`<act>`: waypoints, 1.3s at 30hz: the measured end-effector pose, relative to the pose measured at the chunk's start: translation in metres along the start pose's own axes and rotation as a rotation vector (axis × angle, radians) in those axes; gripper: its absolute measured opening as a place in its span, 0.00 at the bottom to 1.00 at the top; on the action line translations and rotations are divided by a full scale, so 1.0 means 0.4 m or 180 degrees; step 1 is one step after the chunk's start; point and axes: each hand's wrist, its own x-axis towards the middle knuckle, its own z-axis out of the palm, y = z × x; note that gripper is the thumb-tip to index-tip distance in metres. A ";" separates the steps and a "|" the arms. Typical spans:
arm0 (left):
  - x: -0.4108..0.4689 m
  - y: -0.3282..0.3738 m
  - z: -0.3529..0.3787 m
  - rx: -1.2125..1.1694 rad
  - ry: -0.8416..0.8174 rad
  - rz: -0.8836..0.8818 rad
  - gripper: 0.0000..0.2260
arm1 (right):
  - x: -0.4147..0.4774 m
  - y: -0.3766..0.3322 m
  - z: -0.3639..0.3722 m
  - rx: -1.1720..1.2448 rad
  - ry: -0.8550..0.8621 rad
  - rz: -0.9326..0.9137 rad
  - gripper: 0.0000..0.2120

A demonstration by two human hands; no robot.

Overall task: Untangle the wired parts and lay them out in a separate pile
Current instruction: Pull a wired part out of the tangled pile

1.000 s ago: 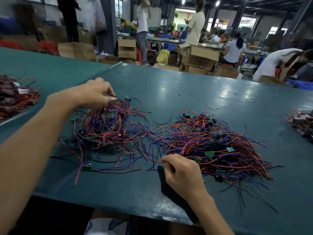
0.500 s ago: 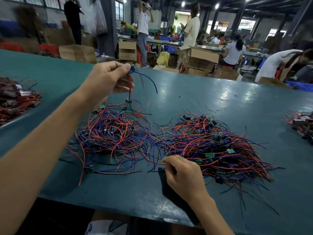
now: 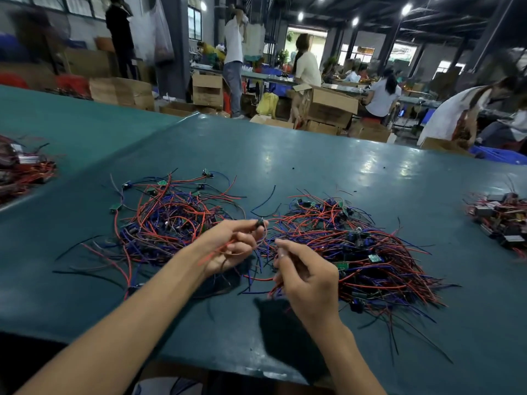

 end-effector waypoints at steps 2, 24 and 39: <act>0.011 -0.028 -0.023 -0.0383 -0.0191 0.0043 0.08 | 0.019 -0.022 0.009 0.0221 -0.0082 0.0287 0.10; -0.003 -0.090 -0.028 0.0985 -0.0056 0.1241 0.12 | 0.057 -0.044 0.037 0.1550 -0.0299 0.1567 0.11; -0.005 -0.097 -0.017 0.0714 0.0286 0.2311 0.12 | 0.057 -0.050 0.104 0.1614 -0.0439 0.2025 0.06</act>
